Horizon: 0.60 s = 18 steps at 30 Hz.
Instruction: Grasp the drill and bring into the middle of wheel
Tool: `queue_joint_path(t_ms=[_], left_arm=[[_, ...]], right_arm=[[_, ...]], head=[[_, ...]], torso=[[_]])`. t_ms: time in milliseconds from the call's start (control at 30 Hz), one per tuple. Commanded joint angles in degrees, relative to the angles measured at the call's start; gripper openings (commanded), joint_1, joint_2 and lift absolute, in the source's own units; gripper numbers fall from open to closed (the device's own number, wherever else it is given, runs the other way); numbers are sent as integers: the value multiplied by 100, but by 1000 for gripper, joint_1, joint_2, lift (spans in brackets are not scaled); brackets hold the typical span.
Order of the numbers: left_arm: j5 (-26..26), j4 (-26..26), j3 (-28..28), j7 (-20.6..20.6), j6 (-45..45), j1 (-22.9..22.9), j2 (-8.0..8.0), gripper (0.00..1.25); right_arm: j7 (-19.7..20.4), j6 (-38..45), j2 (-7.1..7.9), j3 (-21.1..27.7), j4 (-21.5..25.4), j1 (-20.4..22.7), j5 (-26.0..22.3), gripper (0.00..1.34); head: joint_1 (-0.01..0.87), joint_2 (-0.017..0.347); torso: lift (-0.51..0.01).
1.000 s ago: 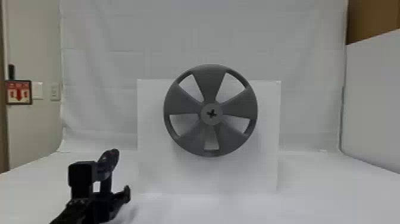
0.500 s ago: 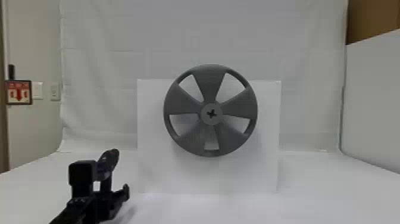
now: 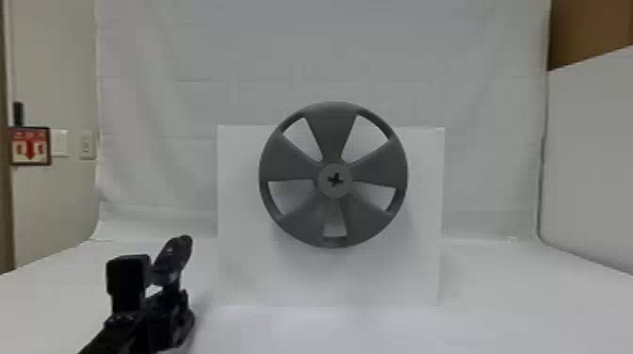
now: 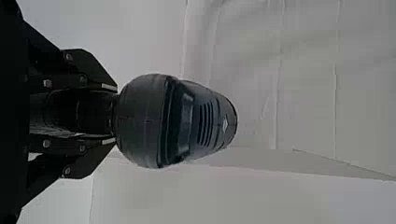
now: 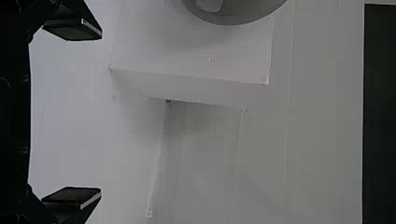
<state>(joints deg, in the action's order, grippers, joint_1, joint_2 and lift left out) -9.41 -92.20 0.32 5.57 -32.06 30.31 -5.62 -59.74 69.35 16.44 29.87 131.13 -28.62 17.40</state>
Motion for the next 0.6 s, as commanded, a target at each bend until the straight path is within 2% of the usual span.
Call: queue_joint_path(t_ms=[0,167,433,567], left_arm=[[-17,0,-59,93,59,-34,0,252],[-61,0,-76,225,77,-69,0,54],[-96,0,-59,225,217,-113,-9,49],[-8,-9,47,-65,217,-121,-9,49]], right_arm=[[-2,0,0,-7,-8,-3,0,1218],[-2,0,0,-7,-8,6,0,1218],[7,9,0,2,-17,6,0,1218],[-2,9,0,28,-8,15,0,1218]], head=[[54,31],[54,31],[54,31],[54,31]], torso=[[-403],[-403],[-403],[-403]])
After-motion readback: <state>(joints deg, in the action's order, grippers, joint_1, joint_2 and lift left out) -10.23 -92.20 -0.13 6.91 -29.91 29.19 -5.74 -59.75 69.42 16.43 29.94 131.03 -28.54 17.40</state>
